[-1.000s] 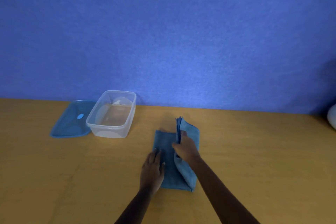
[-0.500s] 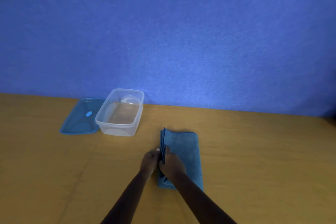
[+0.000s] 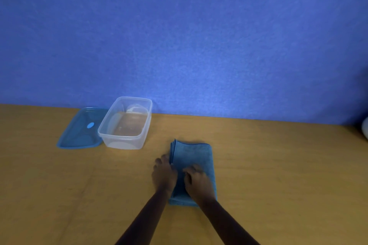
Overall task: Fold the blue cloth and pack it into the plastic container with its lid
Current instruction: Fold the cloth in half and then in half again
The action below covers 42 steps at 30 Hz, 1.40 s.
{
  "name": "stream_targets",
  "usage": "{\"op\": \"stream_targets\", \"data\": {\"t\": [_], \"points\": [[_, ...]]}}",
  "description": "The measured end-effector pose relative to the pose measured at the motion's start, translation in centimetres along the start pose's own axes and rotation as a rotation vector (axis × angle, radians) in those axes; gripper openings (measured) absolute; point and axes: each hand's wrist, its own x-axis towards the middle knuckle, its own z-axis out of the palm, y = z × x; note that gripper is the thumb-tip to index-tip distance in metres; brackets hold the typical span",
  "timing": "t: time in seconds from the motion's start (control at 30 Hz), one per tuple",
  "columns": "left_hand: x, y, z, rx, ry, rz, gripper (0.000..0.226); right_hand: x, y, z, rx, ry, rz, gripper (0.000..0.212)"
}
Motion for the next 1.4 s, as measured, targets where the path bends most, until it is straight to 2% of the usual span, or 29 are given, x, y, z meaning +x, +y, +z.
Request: {"op": "stream_targets", "data": {"t": [0.07, 0.13, 0.2, 0.27, 0.3, 0.37, 0.6, 0.8, 0.9, 1.0, 1.07, 1.27, 1.4], "points": [[-0.5, 0.9, 0.8, 0.132, 0.079, 0.166, 0.040, -0.3, 0.9, -0.3, -0.087, 0.058, -0.010, 0.034], [-1.2, 1.6, 1.6, 0.207, 0.061, 0.327, 0.043, -0.4, 1.1, -0.6, -0.219, 0.144, -0.006, 0.035], [-1.7, 1.7, 2.1, 0.260, 0.059, 0.474, 0.045, -0.5, 1.2, -0.6, -0.314, 0.187, 0.035, 0.045], [-2.1, 1.4, 2.1, 0.371, 0.060, 0.509, 0.050, -0.5, 1.8, 0.0, -0.267, 0.016, 0.127, 0.057], [-2.2, 0.7, 2.2, 0.391, -0.006, 0.460, 0.053, -0.5, 2.4, 0.4, -0.219, -0.088, 0.172, 0.059], [-2.1, -1.1, 3.2, 0.351, -0.084, 0.401, 0.053, -0.5, 3.3, 1.1, -0.198, -0.145, 0.200, 0.061], [-2.0, -2.3, 3.9, 0.369, -0.059, 0.283, 0.057, -0.7, 3.9, 1.3, -0.184, -0.135, 0.188, 0.064], [-2.0, -2.3, 3.8, 0.384, -0.042, 0.220, 0.058, -0.5, 3.9, 0.5, -0.175, -0.212, 0.168, 0.065], [-1.8, -2.4, 3.6, 0.426, 0.009, 0.229, 0.056, -1.0, 3.7, 0.1, -0.025, -0.148, 0.246, 0.065], [-1.6, -2.0, 3.1, 0.428, 0.046, 0.229, 0.055, -1.8, 3.9, -0.5, 0.163, 0.072, 0.406, 0.059], [-1.4, -1.7, 2.6, 0.386, 0.038, 0.177, 0.053, -2.1, 4.3, -1.0, 0.213, 0.104, 0.493, 0.053], [-1.3, -1.0, 2.4, 0.083, -0.002, -0.075, 0.040, -1.8, 4.6, -1.6, 0.350, 0.014, 0.547, 0.041], [-1.0, -0.1, 2.6, -0.073, -0.028, -0.101, 0.042, -1.4, 5.1, -2.3, 0.426, 0.047, 0.548, 0.038]]}}
